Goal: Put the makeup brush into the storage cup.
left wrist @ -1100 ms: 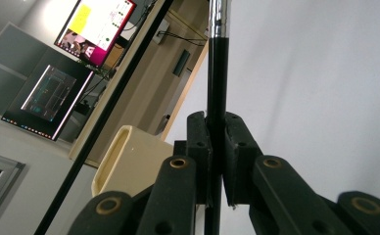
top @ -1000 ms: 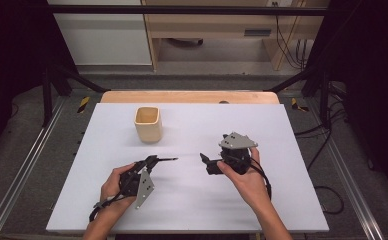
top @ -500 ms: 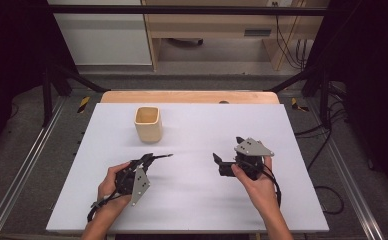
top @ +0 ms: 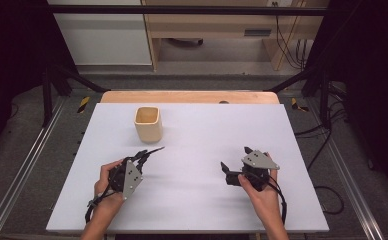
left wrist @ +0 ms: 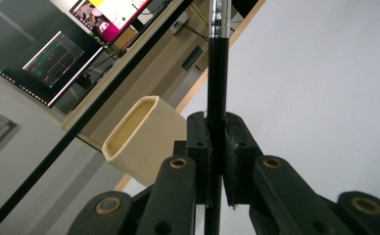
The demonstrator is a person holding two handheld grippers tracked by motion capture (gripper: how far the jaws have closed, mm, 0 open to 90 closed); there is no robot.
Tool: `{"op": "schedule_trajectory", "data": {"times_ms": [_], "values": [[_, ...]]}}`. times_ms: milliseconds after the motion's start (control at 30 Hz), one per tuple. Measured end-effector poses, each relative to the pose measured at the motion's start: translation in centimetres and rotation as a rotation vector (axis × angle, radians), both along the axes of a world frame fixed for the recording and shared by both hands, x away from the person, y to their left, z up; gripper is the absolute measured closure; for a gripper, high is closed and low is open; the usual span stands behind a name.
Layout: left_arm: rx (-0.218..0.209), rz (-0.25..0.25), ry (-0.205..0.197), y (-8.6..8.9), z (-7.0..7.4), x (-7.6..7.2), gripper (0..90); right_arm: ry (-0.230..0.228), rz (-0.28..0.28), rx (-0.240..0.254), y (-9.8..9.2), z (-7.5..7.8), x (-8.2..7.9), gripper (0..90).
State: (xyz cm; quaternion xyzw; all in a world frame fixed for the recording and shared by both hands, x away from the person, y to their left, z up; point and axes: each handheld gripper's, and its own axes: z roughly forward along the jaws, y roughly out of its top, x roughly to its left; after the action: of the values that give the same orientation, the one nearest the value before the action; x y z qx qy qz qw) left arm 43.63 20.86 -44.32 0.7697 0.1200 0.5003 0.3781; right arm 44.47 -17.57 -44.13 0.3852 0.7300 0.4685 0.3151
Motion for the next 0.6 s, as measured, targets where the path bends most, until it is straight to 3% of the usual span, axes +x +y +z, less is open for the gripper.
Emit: {"op": "schedule_trajectory", "data": {"times_ms": [200,367,600], "values": [[-0.035,0.012,0.013,0.3,0.3,0.1,83.4,-0.017,-0.026,0.016,-1.1,-1.2,-0.5,6.2],[-0.033,0.028,0.018,0.3,0.5,0.2,83.4,-0.028,-0.048,0.038,-2.2,-1.7,-0.7,6.4],[-0.113,0.031,0.049,0.4,1.0,0.5,83.5,-0.049,-0.083,0.029,-2.9,-2.2,-0.6,6.5]]}}
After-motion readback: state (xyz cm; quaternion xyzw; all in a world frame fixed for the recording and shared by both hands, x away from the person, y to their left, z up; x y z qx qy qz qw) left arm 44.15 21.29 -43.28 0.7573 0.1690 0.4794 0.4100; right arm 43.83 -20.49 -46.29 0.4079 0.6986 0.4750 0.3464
